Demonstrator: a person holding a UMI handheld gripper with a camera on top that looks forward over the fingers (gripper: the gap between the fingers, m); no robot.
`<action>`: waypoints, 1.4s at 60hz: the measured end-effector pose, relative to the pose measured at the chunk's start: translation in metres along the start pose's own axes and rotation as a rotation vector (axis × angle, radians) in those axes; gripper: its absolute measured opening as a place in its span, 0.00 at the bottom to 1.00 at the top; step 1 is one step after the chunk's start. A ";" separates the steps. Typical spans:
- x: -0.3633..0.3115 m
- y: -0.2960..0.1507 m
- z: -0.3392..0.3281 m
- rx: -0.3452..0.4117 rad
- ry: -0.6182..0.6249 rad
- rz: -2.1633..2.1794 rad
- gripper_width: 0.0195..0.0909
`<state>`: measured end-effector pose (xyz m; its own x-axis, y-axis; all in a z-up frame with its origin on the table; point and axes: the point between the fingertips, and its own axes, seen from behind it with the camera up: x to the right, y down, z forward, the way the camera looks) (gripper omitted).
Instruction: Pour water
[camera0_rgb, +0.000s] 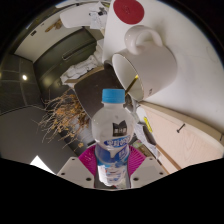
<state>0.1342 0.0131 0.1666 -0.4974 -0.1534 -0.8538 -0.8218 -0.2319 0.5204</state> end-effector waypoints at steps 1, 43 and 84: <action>0.000 0.000 0.000 -0.002 0.003 -0.004 0.22; -0.178 -0.119 -0.077 0.271 0.266 -1.833 0.22; -0.037 -0.274 -0.102 0.266 0.575 -1.998 0.43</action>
<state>0.4064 -0.0154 0.0564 0.9886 -0.1500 0.0103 -0.0381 -0.3161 -0.9480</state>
